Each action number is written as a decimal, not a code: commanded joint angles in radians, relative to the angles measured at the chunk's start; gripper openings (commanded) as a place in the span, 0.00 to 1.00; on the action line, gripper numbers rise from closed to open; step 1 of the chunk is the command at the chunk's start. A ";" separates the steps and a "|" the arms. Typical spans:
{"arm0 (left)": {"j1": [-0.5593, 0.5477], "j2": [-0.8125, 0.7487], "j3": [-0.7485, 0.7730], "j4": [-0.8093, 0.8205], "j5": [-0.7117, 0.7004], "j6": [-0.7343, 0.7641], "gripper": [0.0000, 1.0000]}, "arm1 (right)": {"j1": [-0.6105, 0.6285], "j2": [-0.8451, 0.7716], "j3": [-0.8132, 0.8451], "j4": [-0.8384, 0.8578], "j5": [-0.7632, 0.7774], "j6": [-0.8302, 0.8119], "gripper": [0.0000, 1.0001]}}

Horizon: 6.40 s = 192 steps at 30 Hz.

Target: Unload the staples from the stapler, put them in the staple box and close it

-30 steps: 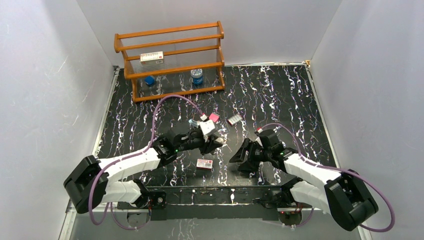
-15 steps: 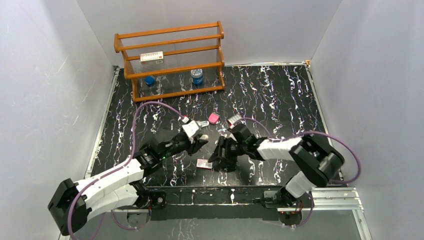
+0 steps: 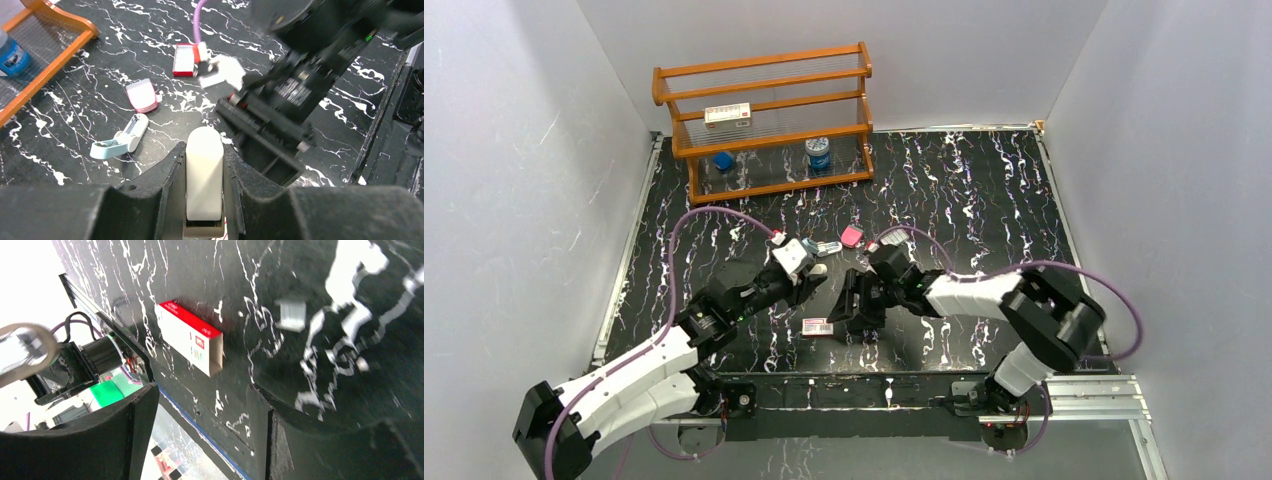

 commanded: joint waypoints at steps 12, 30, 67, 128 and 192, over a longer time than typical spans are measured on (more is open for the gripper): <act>0.005 0.354 0.167 0.005 0.343 0.059 0.00 | -0.052 -0.628 -0.160 -0.515 0.586 0.091 0.82; -0.222 0.798 0.545 -0.382 0.195 0.213 0.00 | -0.055 -1.077 -0.274 -0.849 0.858 0.348 0.84; -0.285 0.535 0.411 -0.309 -0.041 0.169 0.00 | -0.054 -0.991 -0.326 -0.495 0.663 0.118 0.93; -0.278 0.348 0.199 0.058 0.127 0.039 0.48 | -0.054 -0.698 -0.095 -0.215 0.162 -0.107 0.15; 0.462 -0.205 -0.033 -0.239 -0.254 -0.197 0.93 | 0.180 0.526 1.243 -1.032 1.051 -0.525 0.20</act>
